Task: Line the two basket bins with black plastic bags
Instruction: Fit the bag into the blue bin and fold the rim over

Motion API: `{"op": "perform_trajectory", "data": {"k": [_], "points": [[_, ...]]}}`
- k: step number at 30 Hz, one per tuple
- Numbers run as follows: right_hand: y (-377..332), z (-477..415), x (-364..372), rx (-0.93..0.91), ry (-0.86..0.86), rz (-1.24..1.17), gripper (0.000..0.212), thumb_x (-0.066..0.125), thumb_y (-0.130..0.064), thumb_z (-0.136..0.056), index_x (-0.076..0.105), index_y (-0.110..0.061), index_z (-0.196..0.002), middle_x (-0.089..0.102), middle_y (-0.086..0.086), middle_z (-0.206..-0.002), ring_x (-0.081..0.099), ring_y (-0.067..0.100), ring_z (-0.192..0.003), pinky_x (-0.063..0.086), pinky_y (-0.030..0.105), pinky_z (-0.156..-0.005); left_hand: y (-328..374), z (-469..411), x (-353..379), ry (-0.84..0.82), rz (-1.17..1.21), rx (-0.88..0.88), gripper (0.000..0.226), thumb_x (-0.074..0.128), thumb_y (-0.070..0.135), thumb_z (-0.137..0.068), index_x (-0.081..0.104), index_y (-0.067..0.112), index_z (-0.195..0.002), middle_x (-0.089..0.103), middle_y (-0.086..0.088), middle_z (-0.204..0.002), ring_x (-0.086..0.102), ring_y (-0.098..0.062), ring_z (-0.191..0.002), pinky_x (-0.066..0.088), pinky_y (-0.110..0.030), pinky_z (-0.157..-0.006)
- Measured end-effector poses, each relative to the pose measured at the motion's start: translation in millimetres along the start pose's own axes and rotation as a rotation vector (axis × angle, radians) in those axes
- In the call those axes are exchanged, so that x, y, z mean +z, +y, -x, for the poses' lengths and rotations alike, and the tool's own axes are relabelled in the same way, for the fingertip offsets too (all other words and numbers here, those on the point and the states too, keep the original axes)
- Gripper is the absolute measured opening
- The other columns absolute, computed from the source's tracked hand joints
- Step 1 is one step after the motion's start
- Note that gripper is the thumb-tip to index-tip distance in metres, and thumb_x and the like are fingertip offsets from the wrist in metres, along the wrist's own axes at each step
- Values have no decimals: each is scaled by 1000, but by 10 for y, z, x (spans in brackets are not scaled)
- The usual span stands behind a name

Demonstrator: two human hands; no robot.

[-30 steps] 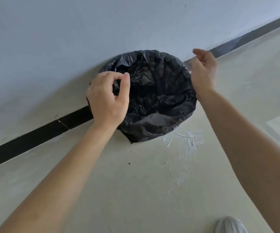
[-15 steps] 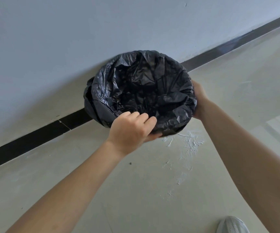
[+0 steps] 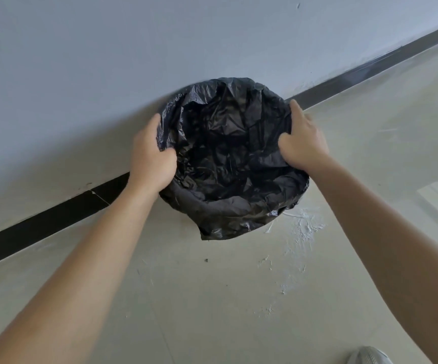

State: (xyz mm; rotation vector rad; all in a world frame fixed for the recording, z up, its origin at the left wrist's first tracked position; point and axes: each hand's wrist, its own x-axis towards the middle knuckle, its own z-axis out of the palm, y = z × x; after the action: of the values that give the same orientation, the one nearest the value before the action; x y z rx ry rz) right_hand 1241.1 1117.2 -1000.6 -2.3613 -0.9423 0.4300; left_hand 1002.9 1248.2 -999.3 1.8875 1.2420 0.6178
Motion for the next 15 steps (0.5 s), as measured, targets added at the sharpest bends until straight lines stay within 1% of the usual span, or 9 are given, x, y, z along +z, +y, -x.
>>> {"op": "perform_trajectory", "data": {"k": [2,3,5,7,9,10,11,13,15], "points": [[33,-20,0,-1,50,-22,77,43,-15,-84,16,-25,-155,41,10,-148,45,32,-128,38,34,-92,-82,9,71,67,33,-24,70,45,4,-91,21,27,-153,29,4,-156,28,-16,-142,23,-34,-116],[60,-46,3,3,52,-47,76,45,-17,-84,18,-26,-154,43,9,-147,46,31,-126,40,35,-92,-99,17,91,94,25,-20,71,46,7,-91,18,26,-153,29,4,-156,29,-16,-142,22,-30,-114],[79,-51,21,-2,53,-41,74,48,-24,-85,20,-27,-153,45,8,-145,47,29,-126,38,34,-89,-104,41,101,107,-2,-28,74,51,19,-90,14,24,-153,29,3,-156,30,-17,-141,23,-30,-111],[37,-9,36,-11,56,17,73,49,-35,-89,18,-26,-154,41,7,-149,43,29,-131,37,38,-94,-79,59,79,71,-47,-46,75,51,27,-91,11,21,-154,25,0,-158,26,-18,-143,21,-29,-110],[-33,37,-17,16,37,153,78,46,-51,-92,10,-23,-155,29,10,-156,33,32,-139,32,45,-106,8,112,5,8,-195,-27,74,47,37,-96,6,17,-155,12,-5,-162,15,-21,-147,17,-33,-114],[-94,62,-87,14,49,242,82,42,-59,-93,7,-20,-156,19,12,-160,24,34,-144,26,49,-113,81,149,-70,6,-309,21,74,43,42,-98,5,15,-155,7,-9,-163,10,-24,-149,16,-38,-117],[-171,84,-188,-12,88,309,84,37,-64,-93,4,-18,-156,11,13,-162,15,36,-147,19,51,-117,176,174,-172,38,-409,95,73,40,46,-99,7,12,-154,5,-13,-162,9,-28,-149,16,-42,-118],[-391,142,-473,-118,205,341,83,31,-66,-93,5,-17,-155,4,15,-163,5,37,-149,11,52,-119,444,202,-428,154,-505,225,69,37,47,-99,15,9,-153,10,-20,-160,13,-35,-147,17,-47,-116],[-686,211,-830,-247,266,350,80,32,-64,-95,8,-18,-155,3,15,-163,4,38,-149,11,52,-118,792,227,-702,220,-560,289,68,36,47,-99,18,8,-152,12,-23,-159,14,-39,-146,17,-51,-115]]}}
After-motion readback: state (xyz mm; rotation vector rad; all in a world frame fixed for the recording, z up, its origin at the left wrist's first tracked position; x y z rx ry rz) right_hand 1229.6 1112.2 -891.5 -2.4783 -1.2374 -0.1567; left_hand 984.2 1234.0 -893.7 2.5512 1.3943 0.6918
